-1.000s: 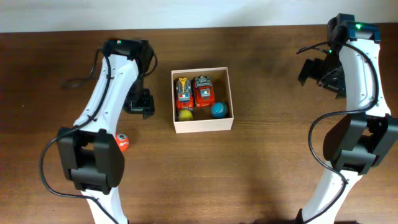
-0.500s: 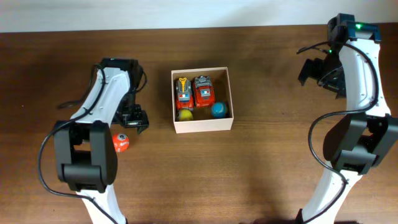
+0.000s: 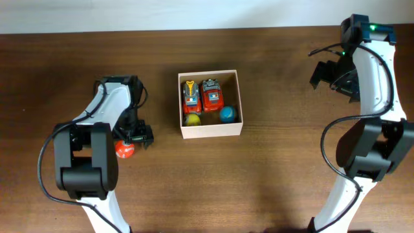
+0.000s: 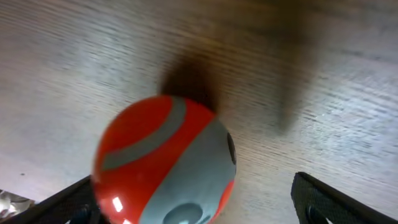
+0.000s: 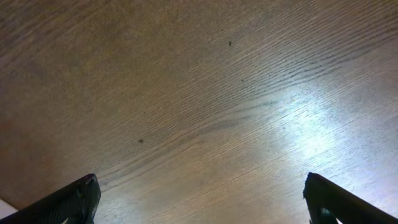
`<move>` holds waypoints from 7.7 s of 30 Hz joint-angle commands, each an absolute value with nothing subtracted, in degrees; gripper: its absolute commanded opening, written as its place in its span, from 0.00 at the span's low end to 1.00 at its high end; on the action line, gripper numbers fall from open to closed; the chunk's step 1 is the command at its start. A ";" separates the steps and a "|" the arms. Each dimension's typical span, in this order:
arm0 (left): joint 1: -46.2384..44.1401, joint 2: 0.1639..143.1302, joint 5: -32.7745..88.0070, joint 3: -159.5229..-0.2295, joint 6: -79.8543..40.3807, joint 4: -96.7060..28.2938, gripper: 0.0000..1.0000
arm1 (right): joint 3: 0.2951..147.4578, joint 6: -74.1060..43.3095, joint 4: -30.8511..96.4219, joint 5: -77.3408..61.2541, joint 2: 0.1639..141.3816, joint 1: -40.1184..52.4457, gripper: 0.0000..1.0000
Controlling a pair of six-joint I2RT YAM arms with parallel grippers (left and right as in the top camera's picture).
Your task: Pack container
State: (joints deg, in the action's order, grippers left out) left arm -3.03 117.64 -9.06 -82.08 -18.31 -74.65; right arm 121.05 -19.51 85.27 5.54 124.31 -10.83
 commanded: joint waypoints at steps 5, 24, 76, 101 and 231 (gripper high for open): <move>-2.83 118.15 -7.70 -80.07 -16.82 -73.89 0.81 | 121.14 -20.01 85.21 5.85 123.22 -10.92 0.99; -2.83 118.15 -4.84 -79.99 -16.88 -66.98 0.30 | 121.14 -20.01 85.21 5.85 123.22 -10.90 0.99; -21.85 117.40 16.51 -118.19 13.93 -80.23 0.25 | 121.14 -19.99 85.21 5.85 123.22 -10.92 0.99; -24.99 117.43 13.67 -111.46 13.34 -77.78 0.82 | 121.14 -20.01 85.21 5.85 123.22 -10.92 0.99; 1.41 0.30 -3.66 -0.97 -2.98 -5.26 0.99 | 121.14 -19.99 85.17 5.85 123.22 -10.90 0.99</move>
State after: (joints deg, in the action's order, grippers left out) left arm 1.26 0.89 -4.47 -1.21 -3.88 -5.17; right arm 121.05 -19.49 85.25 5.54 124.31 -10.83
